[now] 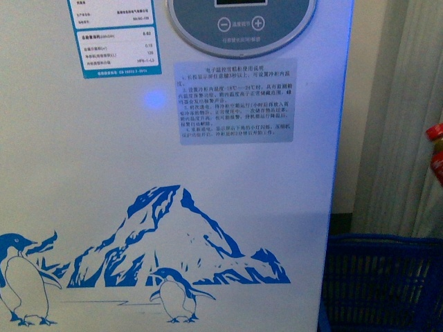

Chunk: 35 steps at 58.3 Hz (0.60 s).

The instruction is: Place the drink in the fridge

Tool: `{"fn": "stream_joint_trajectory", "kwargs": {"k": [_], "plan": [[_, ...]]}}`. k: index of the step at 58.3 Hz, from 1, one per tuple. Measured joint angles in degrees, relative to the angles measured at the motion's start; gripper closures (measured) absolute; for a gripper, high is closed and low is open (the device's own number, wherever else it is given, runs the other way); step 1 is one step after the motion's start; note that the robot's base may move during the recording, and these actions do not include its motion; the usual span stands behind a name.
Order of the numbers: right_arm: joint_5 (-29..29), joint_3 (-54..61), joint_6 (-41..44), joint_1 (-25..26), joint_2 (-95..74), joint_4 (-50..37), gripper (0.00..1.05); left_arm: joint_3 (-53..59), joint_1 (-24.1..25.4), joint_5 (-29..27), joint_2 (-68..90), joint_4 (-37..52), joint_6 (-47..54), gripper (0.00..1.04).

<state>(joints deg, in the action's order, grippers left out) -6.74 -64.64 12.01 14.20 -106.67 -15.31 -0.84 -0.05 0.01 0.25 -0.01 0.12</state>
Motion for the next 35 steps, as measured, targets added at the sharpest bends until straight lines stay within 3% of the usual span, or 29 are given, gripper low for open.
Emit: {"fn": "stream_joint_trajectory", "kwargs": {"k": [8,19,35], "plan": [[-6.6,10.4,-12.7,0.6,20.9,-0.8,0.68,0.0,0.0,0.0,0.0,0.0,0.0,0.08],[-8.0,20.9,-23.4,-0.9,45.4,-1.1,0.68,0.0,0.0,0.0,0.0,0.0,0.0,0.08],[-6.6,28.1,-26.3,-4.1,65.4,6.1,0.68,0.0,0.0,0.0,0.0,0.0,0.0,0.08]]}}
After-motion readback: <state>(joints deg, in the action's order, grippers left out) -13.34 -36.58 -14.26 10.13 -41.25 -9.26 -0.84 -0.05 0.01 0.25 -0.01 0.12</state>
